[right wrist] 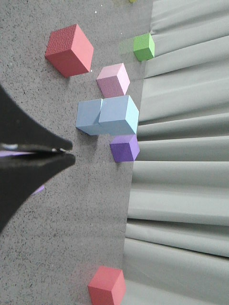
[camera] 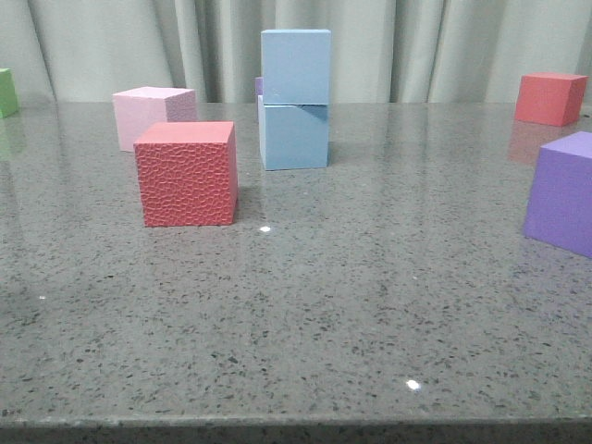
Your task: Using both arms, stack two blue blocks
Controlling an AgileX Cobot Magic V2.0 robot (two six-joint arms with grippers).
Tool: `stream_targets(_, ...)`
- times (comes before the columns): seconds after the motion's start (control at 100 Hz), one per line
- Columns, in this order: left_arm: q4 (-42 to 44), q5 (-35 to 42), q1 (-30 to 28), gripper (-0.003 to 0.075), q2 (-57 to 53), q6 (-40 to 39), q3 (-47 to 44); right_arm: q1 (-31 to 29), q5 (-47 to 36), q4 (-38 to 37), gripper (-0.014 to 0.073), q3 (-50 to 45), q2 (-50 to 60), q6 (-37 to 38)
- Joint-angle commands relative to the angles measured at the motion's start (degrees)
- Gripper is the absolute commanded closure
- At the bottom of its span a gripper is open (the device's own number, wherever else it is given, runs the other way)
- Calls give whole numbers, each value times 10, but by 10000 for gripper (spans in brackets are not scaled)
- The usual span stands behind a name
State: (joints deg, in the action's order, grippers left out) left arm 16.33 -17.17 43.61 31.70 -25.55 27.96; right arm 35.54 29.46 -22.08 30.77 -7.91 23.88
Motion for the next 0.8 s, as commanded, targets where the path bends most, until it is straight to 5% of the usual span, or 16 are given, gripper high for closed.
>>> stream_targets(0.0, -2, 49, 3, 739, 0, 1, 15, 0, -49, -17, 712, 11, -7, -1)
stream_targets(0.79, -38, 53, -30, 739, -16, 6, -9, 0, -49, -17, 712, 11, -7, -1)
